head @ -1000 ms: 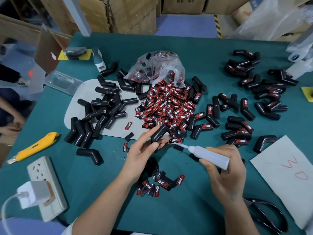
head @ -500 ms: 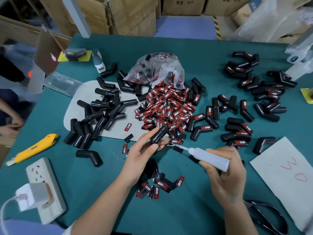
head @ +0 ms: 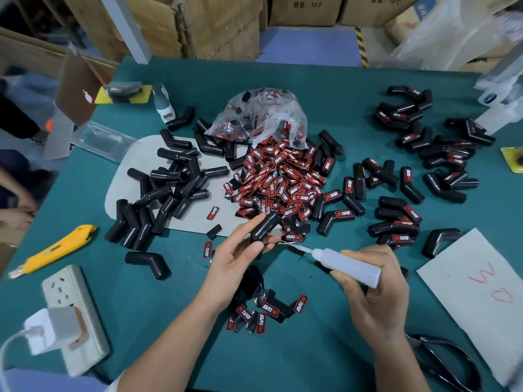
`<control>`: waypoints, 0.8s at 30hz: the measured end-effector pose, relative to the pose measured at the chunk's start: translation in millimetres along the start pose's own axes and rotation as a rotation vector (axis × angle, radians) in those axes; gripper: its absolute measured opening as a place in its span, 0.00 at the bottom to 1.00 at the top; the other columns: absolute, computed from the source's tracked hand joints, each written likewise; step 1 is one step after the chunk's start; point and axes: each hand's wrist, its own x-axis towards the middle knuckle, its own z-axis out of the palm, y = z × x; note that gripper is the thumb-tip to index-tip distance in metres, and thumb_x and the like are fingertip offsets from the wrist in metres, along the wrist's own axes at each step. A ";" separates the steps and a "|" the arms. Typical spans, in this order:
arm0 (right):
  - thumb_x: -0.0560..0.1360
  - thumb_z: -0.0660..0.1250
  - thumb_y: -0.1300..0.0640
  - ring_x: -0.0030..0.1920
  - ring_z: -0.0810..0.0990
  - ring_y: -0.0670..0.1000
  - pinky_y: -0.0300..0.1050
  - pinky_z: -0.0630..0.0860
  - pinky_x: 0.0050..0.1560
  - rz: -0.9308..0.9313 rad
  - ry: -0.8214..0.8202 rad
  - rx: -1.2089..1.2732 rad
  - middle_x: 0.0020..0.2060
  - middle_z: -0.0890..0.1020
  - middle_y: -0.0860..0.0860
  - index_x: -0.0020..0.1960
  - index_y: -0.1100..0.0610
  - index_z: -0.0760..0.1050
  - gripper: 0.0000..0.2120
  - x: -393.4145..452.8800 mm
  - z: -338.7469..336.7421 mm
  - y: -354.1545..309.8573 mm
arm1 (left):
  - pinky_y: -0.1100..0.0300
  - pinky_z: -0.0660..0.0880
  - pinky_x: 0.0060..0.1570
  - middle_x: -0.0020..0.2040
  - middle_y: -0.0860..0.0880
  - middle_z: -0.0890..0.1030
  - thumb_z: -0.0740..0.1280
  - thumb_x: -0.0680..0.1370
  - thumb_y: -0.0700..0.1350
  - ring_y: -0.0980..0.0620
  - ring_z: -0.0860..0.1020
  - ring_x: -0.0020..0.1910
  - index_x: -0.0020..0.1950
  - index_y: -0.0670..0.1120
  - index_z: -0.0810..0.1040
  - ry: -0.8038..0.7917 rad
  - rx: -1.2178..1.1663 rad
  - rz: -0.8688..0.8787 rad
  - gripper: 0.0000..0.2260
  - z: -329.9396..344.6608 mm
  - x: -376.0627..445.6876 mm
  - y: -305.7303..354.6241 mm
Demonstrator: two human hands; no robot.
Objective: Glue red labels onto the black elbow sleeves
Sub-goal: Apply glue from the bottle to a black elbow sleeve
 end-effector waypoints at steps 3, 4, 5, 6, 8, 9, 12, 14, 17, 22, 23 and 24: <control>0.82 0.67 0.40 0.50 0.77 0.42 0.37 0.73 0.48 0.007 0.023 -0.013 0.46 0.81 0.49 0.55 0.49 0.77 0.13 1.3 -1.2 -0.5 | 0.53 0.77 0.68 0.70 0.39 0.80 0.68 0.83 0.46 0.39 0.81 0.67 0.77 0.53 0.76 -0.001 0.002 -0.004 0.21 0.4 -0.3 1.4; 0.82 0.67 0.40 0.50 0.77 0.42 0.37 0.73 0.48 0.012 0.032 -0.018 0.47 0.81 0.48 0.55 0.49 0.77 0.13 1.9 -1.2 -1.0 | 0.52 0.77 0.68 0.70 0.39 0.80 0.68 0.83 0.46 0.39 0.81 0.67 0.77 0.53 0.76 -0.001 0.003 -0.004 0.21 0.4 -0.3 1.6; 0.82 0.67 0.40 0.50 0.77 0.42 0.37 0.73 0.48 0.011 0.035 -0.017 0.49 0.81 0.46 0.56 0.49 0.77 0.13 2.3 -1.0 -1.9 | 0.51 0.76 0.68 0.70 0.39 0.80 0.68 0.83 0.46 0.39 0.81 0.67 0.77 0.53 0.76 -0.001 0.004 -0.004 0.21 0.5 -0.3 1.8; 0.82 0.67 0.40 0.51 0.77 0.41 0.37 0.73 0.48 0.005 0.031 -0.009 0.50 0.81 0.43 0.57 0.49 0.77 0.13 2.4 -0.6 -2.7 | 0.51 0.76 0.69 0.70 0.39 0.80 0.68 0.83 0.46 0.39 0.81 0.67 0.77 0.53 0.76 -0.001 0.005 -0.004 0.21 0.5 -0.3 2.0; 0.82 0.68 0.40 0.51 0.78 0.41 0.36 0.73 0.48 -0.002 0.015 0.011 0.51 0.80 0.40 0.57 0.49 0.77 0.13 1.7 -0.2 -3.0 | 0.51 0.76 0.68 0.70 0.39 0.80 0.68 0.83 0.46 0.38 0.81 0.67 0.76 0.53 0.76 -0.001 0.005 -0.006 0.21 0.7 -0.4 2.1; 0.82 0.68 0.40 0.51 0.78 0.41 0.36 0.73 0.49 -0.005 0.014 0.011 0.51 0.80 0.41 0.57 0.50 0.77 0.13 1.4 -0.5 -2.6 | 0.51 0.76 0.68 0.69 0.39 0.80 0.68 0.83 0.46 0.38 0.81 0.67 0.76 0.53 0.76 -0.002 0.005 -0.004 0.21 0.9 -0.6 2.3; 0.82 0.67 0.41 0.51 0.77 0.40 0.34 0.72 0.50 0.003 0.037 -0.032 0.46 0.82 0.50 0.54 0.54 0.77 0.16 1.1 -1.3 -1.4 | 0.52 0.76 0.67 0.70 0.37 0.79 0.68 0.83 0.46 0.38 0.81 0.67 0.76 0.53 0.76 0.001 -0.002 0.004 0.21 1.2 -0.7 3.0; 0.82 0.67 0.41 0.51 0.77 0.39 0.33 0.71 0.51 0.011 0.037 -0.045 0.45 0.82 0.53 0.53 0.56 0.77 0.18 1.2 -0.9 -1.4 | 0.53 0.77 0.67 0.70 0.35 0.78 0.68 0.82 0.46 0.38 0.81 0.67 0.76 0.53 0.76 0.005 -0.006 0.001 0.21 1.3 -0.3 2.7; 0.82 0.67 0.41 0.51 0.77 0.40 0.33 0.71 0.51 0.001 0.019 -0.035 0.45 0.82 0.52 0.54 0.56 0.77 0.18 0.6 -0.7 -1.1 | 0.50 0.76 0.68 0.71 0.36 0.78 0.68 0.82 0.45 0.37 0.81 0.67 0.77 0.51 0.76 0.002 -0.009 -0.006 0.21 1.7 -0.7 1.9; 0.82 0.67 0.41 0.52 0.77 0.39 0.32 0.71 0.51 -0.010 0.046 -0.043 0.48 0.81 0.47 0.54 0.55 0.77 0.17 2.0 -1.2 -1.5 | 0.50 0.77 0.68 0.71 0.36 0.78 0.68 0.82 0.45 0.37 0.81 0.66 0.77 0.48 0.74 0.007 -0.007 -0.014 0.22 1.6 -0.7 2.5; 0.82 0.67 0.41 0.52 0.77 0.39 0.33 0.71 0.51 -0.014 0.036 -0.036 0.47 0.81 0.49 0.54 0.54 0.77 0.16 1.6 -1.0 -1.4 | 0.50 0.77 0.67 0.71 0.36 0.77 0.68 0.82 0.45 0.37 0.81 0.66 0.77 0.47 0.74 0.007 -0.005 -0.017 0.23 2.0 -0.6 2.5; 0.82 0.67 0.41 0.52 0.77 0.40 0.33 0.71 0.51 -0.016 0.027 -0.029 0.46 0.81 0.50 0.54 0.53 0.77 0.15 1.1 -0.9 -1.3 | 0.50 0.77 0.67 0.71 0.36 0.77 0.68 0.82 0.45 0.37 0.81 0.66 0.78 0.46 0.73 0.005 -0.004 -0.019 0.23 1.9 -0.6 2.6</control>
